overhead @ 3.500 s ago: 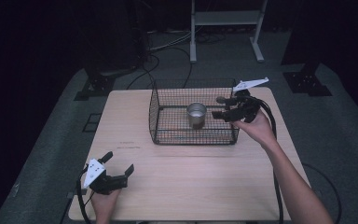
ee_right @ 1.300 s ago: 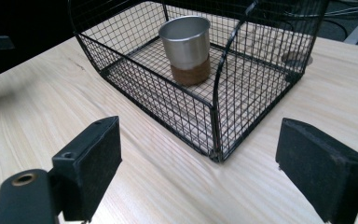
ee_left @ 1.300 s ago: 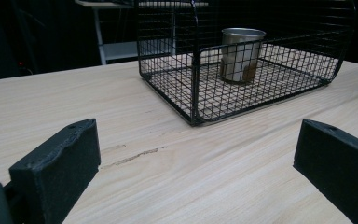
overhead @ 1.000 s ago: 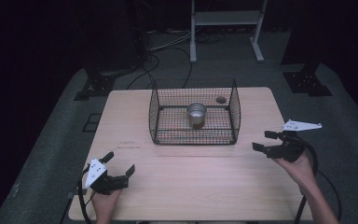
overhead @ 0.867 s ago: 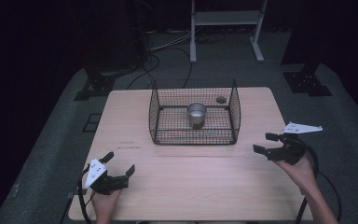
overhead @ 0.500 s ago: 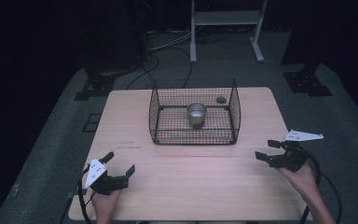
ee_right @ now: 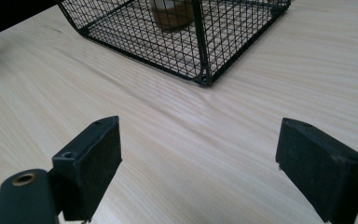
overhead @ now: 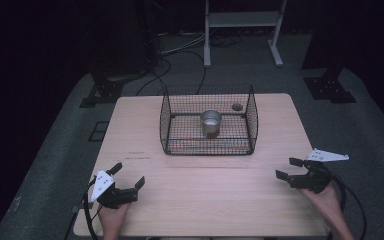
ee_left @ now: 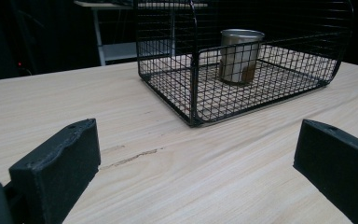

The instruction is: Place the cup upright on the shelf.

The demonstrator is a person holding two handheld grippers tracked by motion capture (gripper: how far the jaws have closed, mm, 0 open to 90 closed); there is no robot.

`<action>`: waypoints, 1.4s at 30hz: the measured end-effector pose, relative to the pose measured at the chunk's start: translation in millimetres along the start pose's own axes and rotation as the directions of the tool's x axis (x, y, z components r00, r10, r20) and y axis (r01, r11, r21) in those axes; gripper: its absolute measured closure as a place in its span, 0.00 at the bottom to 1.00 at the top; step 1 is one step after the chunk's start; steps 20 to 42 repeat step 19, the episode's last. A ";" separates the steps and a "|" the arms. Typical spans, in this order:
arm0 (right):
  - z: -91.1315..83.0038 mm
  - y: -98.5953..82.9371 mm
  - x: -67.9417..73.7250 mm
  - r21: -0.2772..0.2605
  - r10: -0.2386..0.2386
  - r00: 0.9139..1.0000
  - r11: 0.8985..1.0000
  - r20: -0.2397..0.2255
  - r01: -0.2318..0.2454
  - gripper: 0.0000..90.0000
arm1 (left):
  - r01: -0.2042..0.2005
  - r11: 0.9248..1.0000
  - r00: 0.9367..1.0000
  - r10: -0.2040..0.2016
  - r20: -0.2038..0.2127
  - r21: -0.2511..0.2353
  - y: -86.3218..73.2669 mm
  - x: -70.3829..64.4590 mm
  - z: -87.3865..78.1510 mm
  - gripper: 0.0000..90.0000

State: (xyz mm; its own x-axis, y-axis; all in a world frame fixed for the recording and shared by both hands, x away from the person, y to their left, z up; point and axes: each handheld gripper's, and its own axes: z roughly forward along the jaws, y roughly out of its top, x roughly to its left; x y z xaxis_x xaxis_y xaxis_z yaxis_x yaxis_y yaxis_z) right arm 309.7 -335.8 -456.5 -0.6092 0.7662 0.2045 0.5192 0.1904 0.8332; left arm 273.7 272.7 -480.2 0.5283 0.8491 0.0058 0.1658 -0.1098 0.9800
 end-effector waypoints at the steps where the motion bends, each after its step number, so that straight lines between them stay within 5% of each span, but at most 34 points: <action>1: 0.0 -1.3 0.3 0.001 0.002 1.000 1.000 0.001 -0.002 0.15 | -0.002 1.000 1.000 0.002 -0.001 0.000 0.1 0.1 -0.1 0.00; 13: 1.1 -26.0 12.3 -0.005 -0.011 1.000 1.000 0.009 0.011 0.15 | -0.006 1.000 1.000 0.006 -0.003 0.004 0.0 -0.2 0.1 0.00; 19: -1.8 -34.4 21.8 -0.052 -0.006 1.000 0.999 0.017 0.007 0.15 | -0.005 1.000 1.000 0.005 -0.005 0.004 -0.1 -0.1 0.0 0.00; 42: -1.8 -34.4 21.8 -0.052 -0.006 1.000 0.999 0.017 0.007 0.15 | -0.005 1.000 1.000 0.005 -0.005 0.004 -0.1 -0.1 0.0 0.00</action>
